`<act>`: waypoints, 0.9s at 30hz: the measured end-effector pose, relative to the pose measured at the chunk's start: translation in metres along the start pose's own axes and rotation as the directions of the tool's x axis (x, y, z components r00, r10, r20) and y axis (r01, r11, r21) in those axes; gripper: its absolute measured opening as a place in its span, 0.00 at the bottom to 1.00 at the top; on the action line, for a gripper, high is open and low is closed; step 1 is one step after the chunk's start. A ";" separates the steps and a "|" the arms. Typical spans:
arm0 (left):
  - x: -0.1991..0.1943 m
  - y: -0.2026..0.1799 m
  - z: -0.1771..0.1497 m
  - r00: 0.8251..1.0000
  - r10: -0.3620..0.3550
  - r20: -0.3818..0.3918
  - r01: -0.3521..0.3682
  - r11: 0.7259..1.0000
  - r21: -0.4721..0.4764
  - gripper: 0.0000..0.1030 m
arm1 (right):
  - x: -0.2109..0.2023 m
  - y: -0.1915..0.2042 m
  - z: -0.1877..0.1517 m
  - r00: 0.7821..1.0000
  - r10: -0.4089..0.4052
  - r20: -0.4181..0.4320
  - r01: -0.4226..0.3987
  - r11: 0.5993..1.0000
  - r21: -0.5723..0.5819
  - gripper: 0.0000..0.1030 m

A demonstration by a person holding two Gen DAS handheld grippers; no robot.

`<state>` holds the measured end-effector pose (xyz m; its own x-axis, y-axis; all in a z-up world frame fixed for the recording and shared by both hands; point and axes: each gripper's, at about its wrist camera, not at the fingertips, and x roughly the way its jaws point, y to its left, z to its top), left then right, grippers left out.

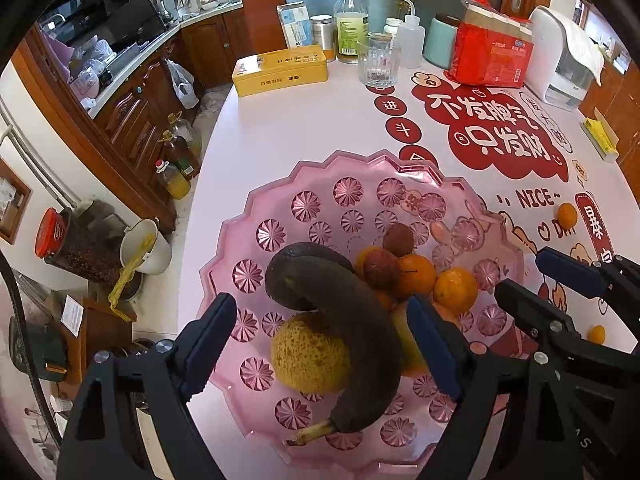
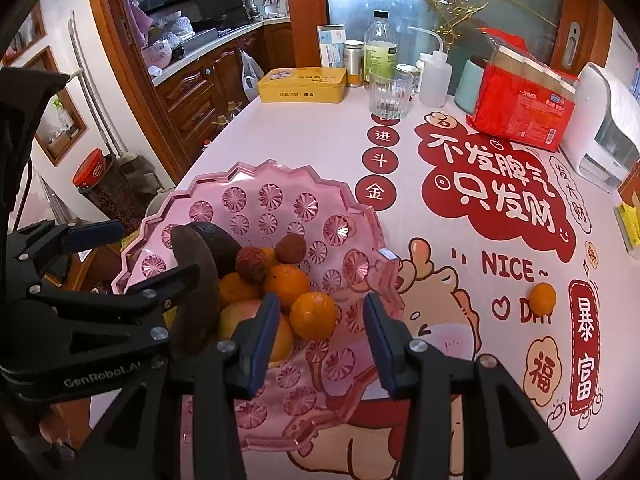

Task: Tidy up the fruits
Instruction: 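Withdraw both tools from the bowl toward the loose mandarins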

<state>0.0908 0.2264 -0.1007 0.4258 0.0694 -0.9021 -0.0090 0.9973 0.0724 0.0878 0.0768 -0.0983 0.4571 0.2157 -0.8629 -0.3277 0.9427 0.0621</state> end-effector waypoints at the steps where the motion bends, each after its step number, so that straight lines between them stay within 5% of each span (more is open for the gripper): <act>1: -0.001 0.000 -0.002 1.000 0.000 -0.002 0.000 1.000 0.000 0.84 | -0.001 0.000 -0.001 1.000 0.001 0.001 -0.001 1.000 -0.001 0.43; 14: -0.015 -0.025 -0.026 0.999 -0.011 -0.037 0.013 0.999 0.050 0.87 | -0.019 -0.010 -0.039 1.000 -0.002 0.003 0.002 1.000 0.015 0.46; 27: -0.045 -0.126 -0.032 0.995 -0.096 0.008 0.090 0.961 0.260 0.87 | -0.071 -0.069 -0.086 0.990 -0.136 0.045 0.133 0.989 0.063 0.47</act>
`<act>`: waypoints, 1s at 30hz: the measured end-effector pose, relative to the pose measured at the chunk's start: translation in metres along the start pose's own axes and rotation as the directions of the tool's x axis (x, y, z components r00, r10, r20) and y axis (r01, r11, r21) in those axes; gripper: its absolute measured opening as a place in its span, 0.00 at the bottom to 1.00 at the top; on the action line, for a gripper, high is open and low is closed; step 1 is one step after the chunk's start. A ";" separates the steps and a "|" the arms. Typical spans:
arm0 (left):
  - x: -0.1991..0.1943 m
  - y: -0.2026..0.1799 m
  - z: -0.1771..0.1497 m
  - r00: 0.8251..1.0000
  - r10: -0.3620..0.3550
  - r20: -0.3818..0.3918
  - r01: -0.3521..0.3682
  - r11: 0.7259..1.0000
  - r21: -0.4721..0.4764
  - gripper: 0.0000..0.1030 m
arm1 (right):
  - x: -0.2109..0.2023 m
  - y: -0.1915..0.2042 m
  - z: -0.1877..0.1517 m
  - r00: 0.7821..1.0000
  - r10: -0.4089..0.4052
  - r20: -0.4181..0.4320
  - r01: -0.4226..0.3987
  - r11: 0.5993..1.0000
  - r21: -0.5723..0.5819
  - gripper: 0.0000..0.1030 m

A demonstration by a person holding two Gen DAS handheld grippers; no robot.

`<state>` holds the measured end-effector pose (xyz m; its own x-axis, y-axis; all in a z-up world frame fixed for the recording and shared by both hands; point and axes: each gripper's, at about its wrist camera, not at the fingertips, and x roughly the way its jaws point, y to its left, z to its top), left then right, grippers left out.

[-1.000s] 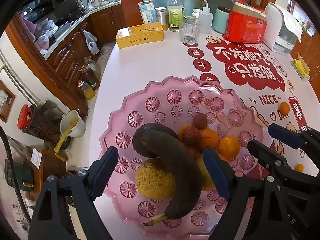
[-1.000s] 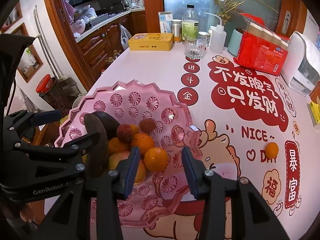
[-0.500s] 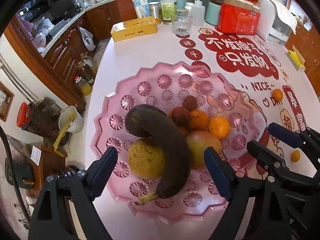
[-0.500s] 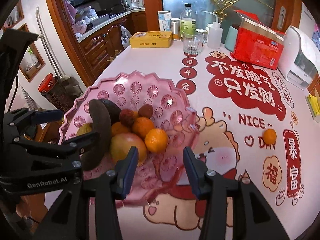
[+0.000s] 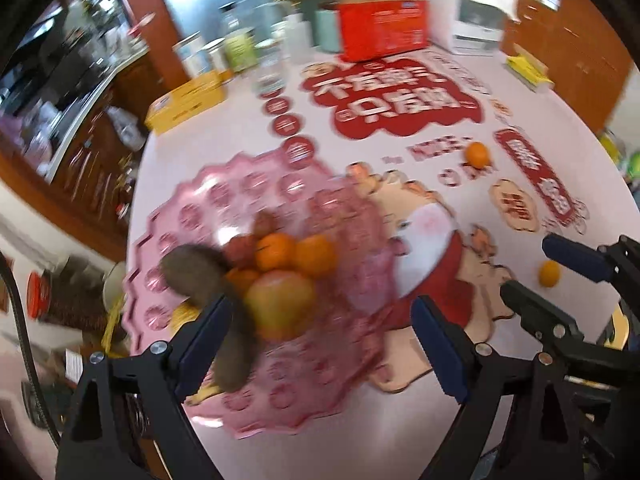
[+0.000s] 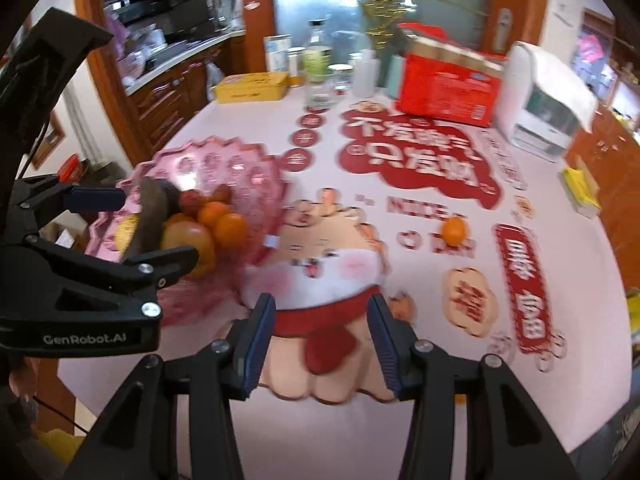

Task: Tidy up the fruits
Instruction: 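Withdraw both tools from the bowl toward the loose mandarins, then grasp a mandarin with the left tool while the right tool grasps another mandarin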

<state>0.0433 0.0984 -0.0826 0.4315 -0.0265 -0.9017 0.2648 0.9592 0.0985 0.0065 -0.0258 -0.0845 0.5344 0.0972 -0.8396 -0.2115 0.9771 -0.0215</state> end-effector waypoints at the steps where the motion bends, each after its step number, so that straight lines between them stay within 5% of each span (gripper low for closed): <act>1: -0.001 -0.009 0.002 1.000 -0.010 0.007 0.010 1.000 0.019 0.87 | -0.003 -0.009 -0.003 1.000 -0.014 0.002 0.014 1.000 0.013 0.47; 13: 0.012 -0.114 0.013 0.995 -0.102 0.006 0.097 0.966 0.241 0.87 | 0.018 -0.117 -0.059 0.985 -0.141 -0.098 0.160 0.961 0.225 0.47; 21: 0.042 -0.139 0.018 0.995 -0.095 -0.041 0.102 0.960 0.260 0.87 | 0.047 -0.148 -0.078 0.987 -0.039 -0.154 0.089 0.940 0.329 0.47; 30: 0.064 -0.137 0.023 0.992 -0.089 -0.087 0.106 0.972 0.210 0.87 | 0.073 -0.149 -0.080 0.978 0.016 -0.208 0.044 0.959 0.279 0.46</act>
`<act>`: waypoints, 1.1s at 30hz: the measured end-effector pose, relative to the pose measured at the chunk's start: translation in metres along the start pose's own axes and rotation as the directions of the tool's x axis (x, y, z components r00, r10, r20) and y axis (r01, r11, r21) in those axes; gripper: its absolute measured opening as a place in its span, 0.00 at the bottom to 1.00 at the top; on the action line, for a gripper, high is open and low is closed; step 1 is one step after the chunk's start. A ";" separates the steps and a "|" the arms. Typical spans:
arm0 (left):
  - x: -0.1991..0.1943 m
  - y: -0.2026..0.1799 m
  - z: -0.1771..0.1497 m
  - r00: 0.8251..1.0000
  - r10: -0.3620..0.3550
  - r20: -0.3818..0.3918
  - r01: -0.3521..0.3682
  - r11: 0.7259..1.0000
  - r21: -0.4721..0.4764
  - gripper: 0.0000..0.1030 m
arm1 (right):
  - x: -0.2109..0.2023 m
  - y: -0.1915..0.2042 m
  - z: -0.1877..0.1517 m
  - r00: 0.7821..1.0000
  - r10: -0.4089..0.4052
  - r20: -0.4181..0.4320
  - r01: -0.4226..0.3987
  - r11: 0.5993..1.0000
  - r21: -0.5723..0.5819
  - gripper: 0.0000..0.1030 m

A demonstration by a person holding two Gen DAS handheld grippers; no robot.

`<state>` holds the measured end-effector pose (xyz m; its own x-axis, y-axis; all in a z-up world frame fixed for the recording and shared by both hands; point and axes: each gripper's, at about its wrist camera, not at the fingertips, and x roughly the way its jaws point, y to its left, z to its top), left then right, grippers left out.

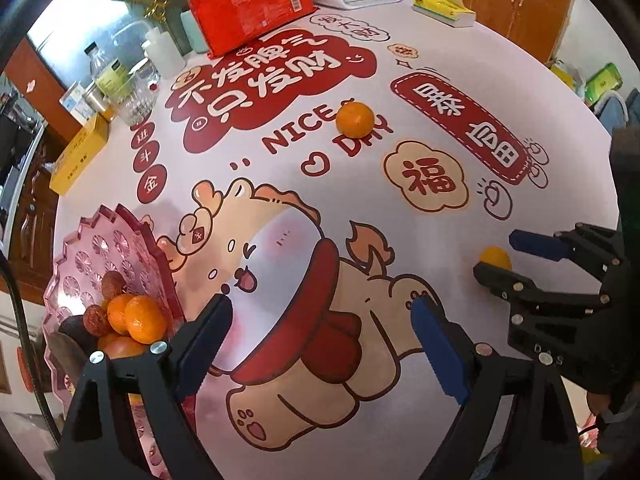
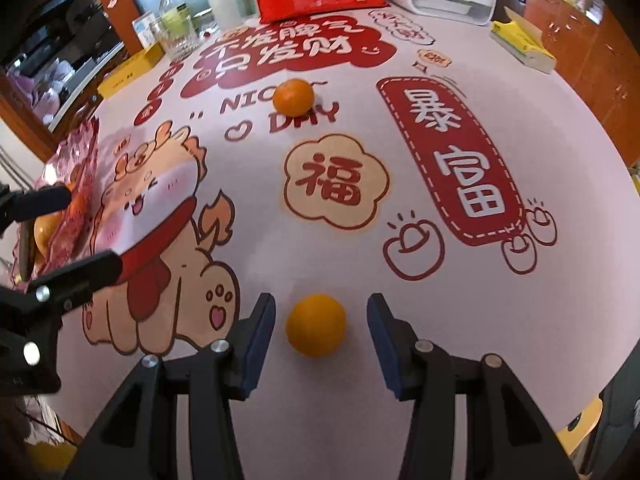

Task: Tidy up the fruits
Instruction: 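Grasp a mandarin with the left tool while the right tool grasps another mandarin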

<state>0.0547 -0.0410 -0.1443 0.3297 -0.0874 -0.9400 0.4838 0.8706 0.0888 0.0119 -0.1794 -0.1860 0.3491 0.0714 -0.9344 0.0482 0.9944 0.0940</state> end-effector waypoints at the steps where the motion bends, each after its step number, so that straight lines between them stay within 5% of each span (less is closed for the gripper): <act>1: 0.002 0.001 0.001 1.000 -0.002 -0.005 0.002 1.000 -0.009 0.87 | 0.001 0.000 0.000 1.000 0.004 -0.006 -0.004 1.000 -0.009 0.44; 6: 0.012 0.002 0.006 1.000 -0.008 -0.024 0.007 0.999 -0.039 0.87 | 0.008 0.001 -0.003 0.998 0.041 -0.040 -0.043 0.998 -0.053 0.31; 16: 0.028 -0.009 0.031 0.999 -0.016 -0.034 0.013 0.996 -0.093 0.87 | 0.002 -0.010 0.013 1.000 -0.008 -0.006 0.007 0.989 -0.145 0.30; 33: 0.093 -0.016 0.135 1.000 -0.021 0.010 0.023 0.947 -0.322 0.87 | 0.014 -0.085 0.120 0.992 -0.029 0.125 0.044 0.991 -0.124 0.30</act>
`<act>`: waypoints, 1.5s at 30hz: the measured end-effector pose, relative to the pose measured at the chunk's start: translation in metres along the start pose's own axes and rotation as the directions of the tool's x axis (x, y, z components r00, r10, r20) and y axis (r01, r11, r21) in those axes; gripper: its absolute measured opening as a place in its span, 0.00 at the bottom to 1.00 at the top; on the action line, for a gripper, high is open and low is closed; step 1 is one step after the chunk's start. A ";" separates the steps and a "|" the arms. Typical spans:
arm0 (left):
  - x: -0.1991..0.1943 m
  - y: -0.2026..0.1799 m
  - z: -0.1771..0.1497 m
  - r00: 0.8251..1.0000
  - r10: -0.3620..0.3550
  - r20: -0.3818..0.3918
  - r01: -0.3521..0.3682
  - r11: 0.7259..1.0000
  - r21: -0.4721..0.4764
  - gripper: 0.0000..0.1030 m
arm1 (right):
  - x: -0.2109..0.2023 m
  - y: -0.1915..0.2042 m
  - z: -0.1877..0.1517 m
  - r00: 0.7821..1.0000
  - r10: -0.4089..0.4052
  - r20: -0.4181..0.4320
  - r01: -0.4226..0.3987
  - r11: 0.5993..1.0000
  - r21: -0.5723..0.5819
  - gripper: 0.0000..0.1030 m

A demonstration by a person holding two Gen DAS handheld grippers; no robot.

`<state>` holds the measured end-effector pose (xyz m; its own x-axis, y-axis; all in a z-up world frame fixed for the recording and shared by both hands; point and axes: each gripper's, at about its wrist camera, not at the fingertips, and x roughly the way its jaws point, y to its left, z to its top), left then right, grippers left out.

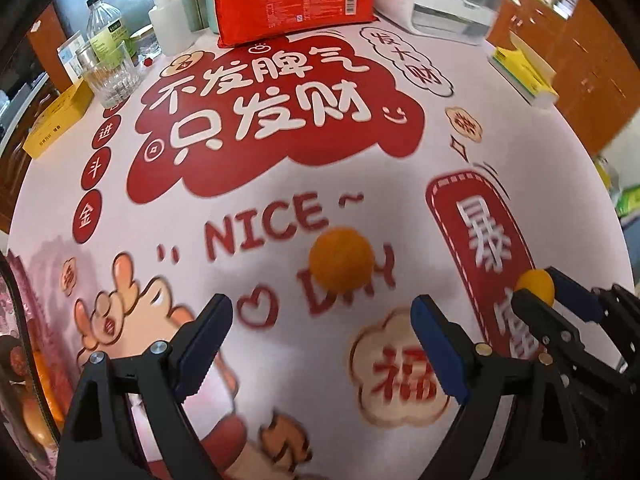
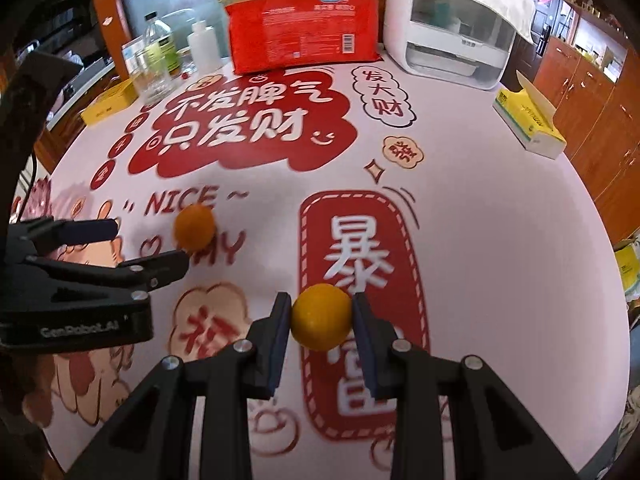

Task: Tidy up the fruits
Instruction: 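Grasp a mandarin with the left tool while the right tool grasps another mandarin, then carry both mandarins over the pink bowl and open both tools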

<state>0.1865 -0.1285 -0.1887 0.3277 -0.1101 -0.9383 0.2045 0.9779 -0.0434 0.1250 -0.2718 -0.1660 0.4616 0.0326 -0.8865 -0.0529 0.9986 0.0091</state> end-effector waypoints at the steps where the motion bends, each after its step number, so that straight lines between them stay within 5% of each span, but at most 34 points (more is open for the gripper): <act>1: 0.004 -0.002 0.003 1.000 0.006 0.006 -0.006 1.000 -0.009 0.87 | 0.004 -0.004 0.003 1.000 0.002 0.000 -0.002 1.000 0.005 0.30; 8: 0.020 -0.009 0.016 1.000 -0.002 0.022 0.003 0.998 -0.062 0.77 | 0.022 -0.022 0.013 0.999 0.037 -0.012 -0.036 0.999 0.030 0.30; 22: 0.031 -0.011 0.011 1.000 0.025 0.018 -0.023 0.995 -0.095 0.39 | 0.036 -0.018 0.017 0.996 0.087 -0.025 -0.086 0.996 0.006 0.30; 33: 0.023 -0.008 -0.003 1.000 0.003 0.015 -0.002 0.995 -0.101 0.36 | 0.027 -0.009 0.013 0.995 0.098 -0.017 -0.098 0.995 -0.008 0.30; 45: -0.017 0.012 -0.052 1.000 0.015 0.005 -0.014 0.995 -0.102 0.36 | 0.008 0.021 -0.015 0.992 0.117 -0.039 -0.119 0.992 -0.048 0.30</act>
<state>0.1351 -0.1057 -0.1916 0.3353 -0.0966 -0.9371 0.1046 0.9924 -0.0649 0.1144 -0.2515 -0.1794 0.4175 0.1472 -0.8967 -0.1501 0.9844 0.0918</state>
